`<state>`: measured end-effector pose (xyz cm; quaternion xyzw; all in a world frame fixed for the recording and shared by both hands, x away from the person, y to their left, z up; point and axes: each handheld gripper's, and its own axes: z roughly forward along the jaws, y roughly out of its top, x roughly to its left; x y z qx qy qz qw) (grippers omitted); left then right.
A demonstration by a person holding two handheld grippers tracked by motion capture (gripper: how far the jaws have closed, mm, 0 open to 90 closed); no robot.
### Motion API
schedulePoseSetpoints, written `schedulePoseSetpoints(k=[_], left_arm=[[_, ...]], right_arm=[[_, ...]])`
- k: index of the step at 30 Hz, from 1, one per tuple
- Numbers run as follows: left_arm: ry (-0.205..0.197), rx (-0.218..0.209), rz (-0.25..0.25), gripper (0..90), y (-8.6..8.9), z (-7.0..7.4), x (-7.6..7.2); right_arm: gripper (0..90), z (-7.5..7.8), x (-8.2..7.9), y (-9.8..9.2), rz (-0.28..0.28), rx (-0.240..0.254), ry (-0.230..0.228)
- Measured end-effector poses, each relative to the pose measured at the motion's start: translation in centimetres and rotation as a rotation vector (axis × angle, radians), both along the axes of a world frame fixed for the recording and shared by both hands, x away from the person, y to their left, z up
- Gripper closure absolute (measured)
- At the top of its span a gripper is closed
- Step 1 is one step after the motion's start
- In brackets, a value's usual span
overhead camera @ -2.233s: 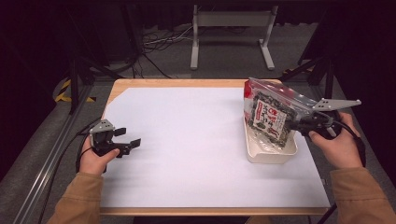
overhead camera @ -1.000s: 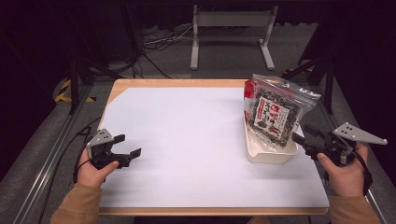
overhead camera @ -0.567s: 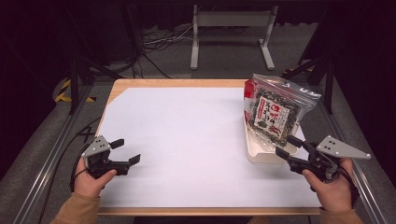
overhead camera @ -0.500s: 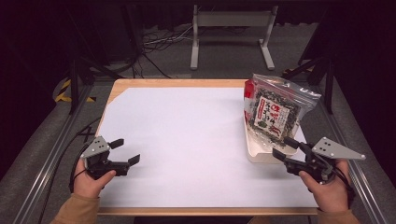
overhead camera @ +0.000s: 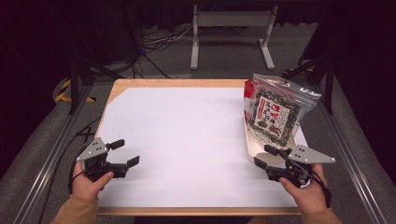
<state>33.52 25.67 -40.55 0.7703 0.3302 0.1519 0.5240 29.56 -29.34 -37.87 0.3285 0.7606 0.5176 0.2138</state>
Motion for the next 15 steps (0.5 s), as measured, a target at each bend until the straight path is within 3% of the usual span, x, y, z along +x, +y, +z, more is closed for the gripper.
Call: schedulePoseSetpoints(k=[4,15], left_arm=[[-0.004,-0.009,-0.005,11.9,0.0,-0.1,0.0],[-0.006,-0.017,-0.003,11.4,0.0,-0.1,-0.1]], right_arm=[[38.8,-0.9,0.0,1.0,0.039,-0.019,0.006],[38.0,-1.6,0.2,1.5,0.054,-0.001,0.001]])
